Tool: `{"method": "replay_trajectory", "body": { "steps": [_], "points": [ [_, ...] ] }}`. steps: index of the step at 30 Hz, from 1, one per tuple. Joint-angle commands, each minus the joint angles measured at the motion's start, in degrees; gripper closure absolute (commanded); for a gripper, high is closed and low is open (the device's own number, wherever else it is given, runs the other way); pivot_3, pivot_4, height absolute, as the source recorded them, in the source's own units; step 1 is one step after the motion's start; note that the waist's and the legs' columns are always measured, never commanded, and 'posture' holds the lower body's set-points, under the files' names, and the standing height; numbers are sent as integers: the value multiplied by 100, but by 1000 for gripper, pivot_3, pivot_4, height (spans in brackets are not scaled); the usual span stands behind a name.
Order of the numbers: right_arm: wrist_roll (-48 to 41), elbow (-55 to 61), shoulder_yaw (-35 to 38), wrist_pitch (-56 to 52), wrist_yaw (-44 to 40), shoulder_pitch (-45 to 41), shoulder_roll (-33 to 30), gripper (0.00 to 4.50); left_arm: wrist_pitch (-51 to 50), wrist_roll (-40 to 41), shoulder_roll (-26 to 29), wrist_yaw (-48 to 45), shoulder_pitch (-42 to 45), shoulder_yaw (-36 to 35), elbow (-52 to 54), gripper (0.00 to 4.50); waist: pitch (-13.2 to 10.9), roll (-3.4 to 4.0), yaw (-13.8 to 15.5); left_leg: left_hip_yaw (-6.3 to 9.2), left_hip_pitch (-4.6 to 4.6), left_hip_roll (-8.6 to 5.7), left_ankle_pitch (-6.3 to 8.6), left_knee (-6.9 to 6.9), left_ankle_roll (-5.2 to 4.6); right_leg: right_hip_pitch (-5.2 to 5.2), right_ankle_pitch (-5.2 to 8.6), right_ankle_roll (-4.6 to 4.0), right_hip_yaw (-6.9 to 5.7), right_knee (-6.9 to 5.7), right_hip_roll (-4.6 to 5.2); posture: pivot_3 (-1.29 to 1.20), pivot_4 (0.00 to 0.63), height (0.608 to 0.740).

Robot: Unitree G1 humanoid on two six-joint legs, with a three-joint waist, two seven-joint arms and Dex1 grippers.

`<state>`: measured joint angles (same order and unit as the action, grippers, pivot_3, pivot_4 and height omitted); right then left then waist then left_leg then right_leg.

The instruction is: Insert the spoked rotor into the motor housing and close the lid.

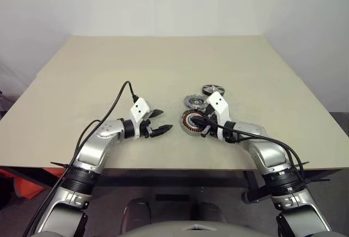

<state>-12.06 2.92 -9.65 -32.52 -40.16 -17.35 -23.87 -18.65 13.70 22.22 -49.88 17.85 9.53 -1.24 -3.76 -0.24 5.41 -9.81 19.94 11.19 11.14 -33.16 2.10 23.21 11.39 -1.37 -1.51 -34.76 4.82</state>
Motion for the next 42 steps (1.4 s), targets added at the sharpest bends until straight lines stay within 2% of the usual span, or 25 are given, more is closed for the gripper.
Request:
{"method": "replay_trajectory", "body": {
  "steps": [1, 5, 25, 28, 31, 35, 41, 42],
  "points": [
    [-115, 234, 168, -36, -27, -135, -58, 4477, 84, 9, 9, 4, 53, -7, 150, 910, 0, 0, 0, 0, 1, 0, 0, 0, 0, 0, 0, -1, 0, 0, 0, 0, 0, 740],
    [-142, 295, 207, -46, -40, -190, -126, 4477, 85, 6, -25, 16, 72, 1, 130, 910, 0, 0, 1, 0, 3, 0, 0, 0, 0, 2, -14, -24, 0, 1, 0, 0, 0, 740],
    [11, 17, 250, 194, 115, -377, -83, 4477, 77, -10, -22, 42, 22, -28, 147, 910, 0, 0, 0, 0, 4, 1, 0, 0, -1, 3, -13, -22, 0, 1, 0, 0, 0, 740],
    [181, -445, 652, 439, 887, -829, 169, 4477, 64, -4, -50, 64, 32, -20, 166, 910, 0, 0, -16, 0, 4, 1, 0, -1, 0, 4, -11, -19, 0, 0, 0, 0, 0, 740],
    [-1, -1046, 1257, 136, 1670, -1442, 552, 4477, 66, -4, -94, 100, 56, -12, 153, 910, 0, 1, -27, 0, 4, -2, -6, -3, 10, 12, -10, -16, 2, -7, -1, 0, 0, 740],
    [-490, -1439, 1963, -491, 2253, -1910, 1080, 4477, 71, -14, -123, 120, 61, -14, 145, 910, 1, 2, -24, 0, 4, 9, -12, -1, 20, 11, -20, -34, 2, -7, -14, 0, 0, 740],
    [-793, -2012, 2677, -716, 3258, -2415, 1729, 4477, 101, -36, -109, 150, 73, -25, 135, 910, -1, 5, -24, 0, 16, 20, -19, 3, 33, 24, -22, -49, 2, -5, -30, 0, 0, 740],
    [-846, -2100, 2784, -731, 3406, -2478, 1797, 4306, 101, -39, -100, 153, 72, -31, 141, 910, -2, 6, -25, 0, 16, 20, -19, 3, 34, 25, -21, -49, 2, -5, -30, 0, 0, 740]
  ]
}}
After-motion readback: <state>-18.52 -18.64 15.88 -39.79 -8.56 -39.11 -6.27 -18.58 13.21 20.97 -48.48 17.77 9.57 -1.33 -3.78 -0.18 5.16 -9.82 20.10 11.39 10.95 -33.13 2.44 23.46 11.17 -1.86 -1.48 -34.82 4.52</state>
